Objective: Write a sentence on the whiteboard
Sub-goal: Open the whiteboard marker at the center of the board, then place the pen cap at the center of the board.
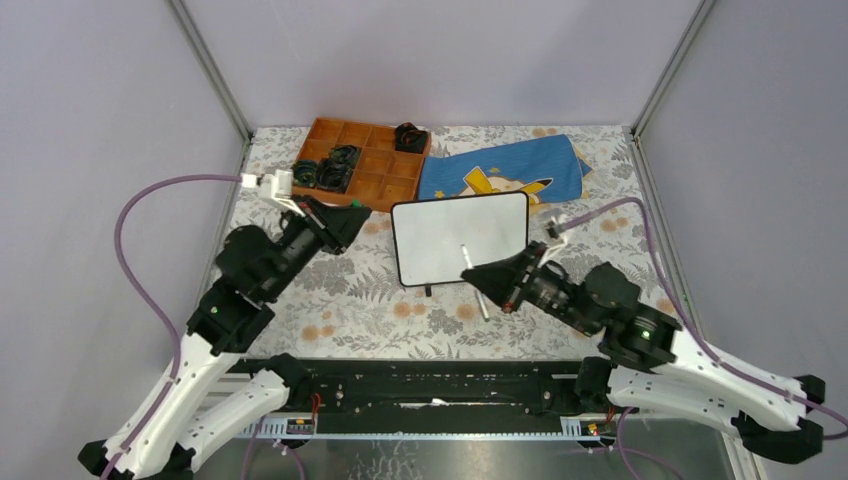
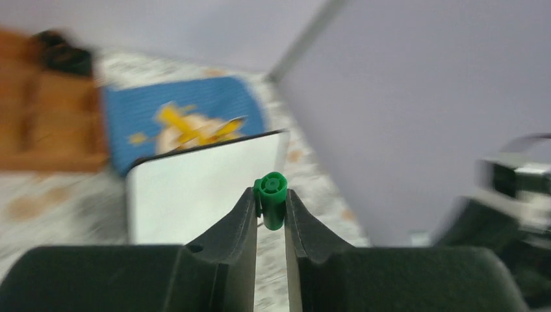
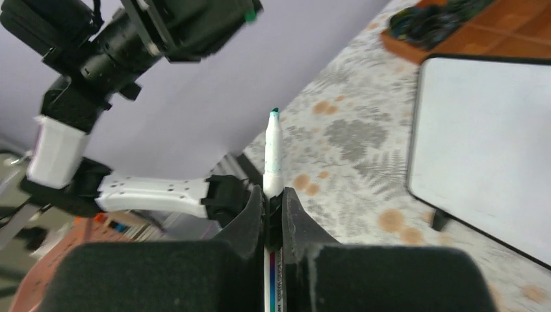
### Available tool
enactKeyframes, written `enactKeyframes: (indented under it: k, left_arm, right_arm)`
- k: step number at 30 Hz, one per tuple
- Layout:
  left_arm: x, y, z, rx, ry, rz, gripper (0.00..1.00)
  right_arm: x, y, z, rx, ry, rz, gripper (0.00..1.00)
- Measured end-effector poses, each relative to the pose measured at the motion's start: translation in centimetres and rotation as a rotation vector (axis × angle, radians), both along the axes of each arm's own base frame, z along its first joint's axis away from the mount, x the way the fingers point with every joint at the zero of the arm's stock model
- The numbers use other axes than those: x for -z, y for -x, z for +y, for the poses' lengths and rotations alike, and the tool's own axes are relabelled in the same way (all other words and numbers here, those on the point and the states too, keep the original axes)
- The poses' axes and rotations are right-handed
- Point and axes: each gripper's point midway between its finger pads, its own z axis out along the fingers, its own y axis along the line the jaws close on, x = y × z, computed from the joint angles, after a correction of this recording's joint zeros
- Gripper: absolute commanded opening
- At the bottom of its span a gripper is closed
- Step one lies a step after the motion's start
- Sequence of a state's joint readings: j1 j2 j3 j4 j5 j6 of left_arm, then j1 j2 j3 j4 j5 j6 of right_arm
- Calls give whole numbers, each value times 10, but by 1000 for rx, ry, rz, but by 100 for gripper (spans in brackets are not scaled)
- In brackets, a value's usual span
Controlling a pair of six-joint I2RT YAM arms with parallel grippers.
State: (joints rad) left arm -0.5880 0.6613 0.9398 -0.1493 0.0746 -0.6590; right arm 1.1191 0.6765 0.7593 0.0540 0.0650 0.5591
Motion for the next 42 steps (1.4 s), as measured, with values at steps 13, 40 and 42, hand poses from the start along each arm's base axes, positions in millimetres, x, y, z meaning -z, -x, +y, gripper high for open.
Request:
enactKeyframes:
  k: [13,40,42]
  left_arm:
    - [272,-48,38,-192,-740,711,0]
    - [386,-49,55,-116,-803,1089,26]
    - [387,-49,55,-115,-804,1092,31]
  right_arm:
    - [54,-24,-56,241,268,26,0]
    - [65,-26,-63,263,299,24,0]
    - [66,-27,-63,266,303,24,0]
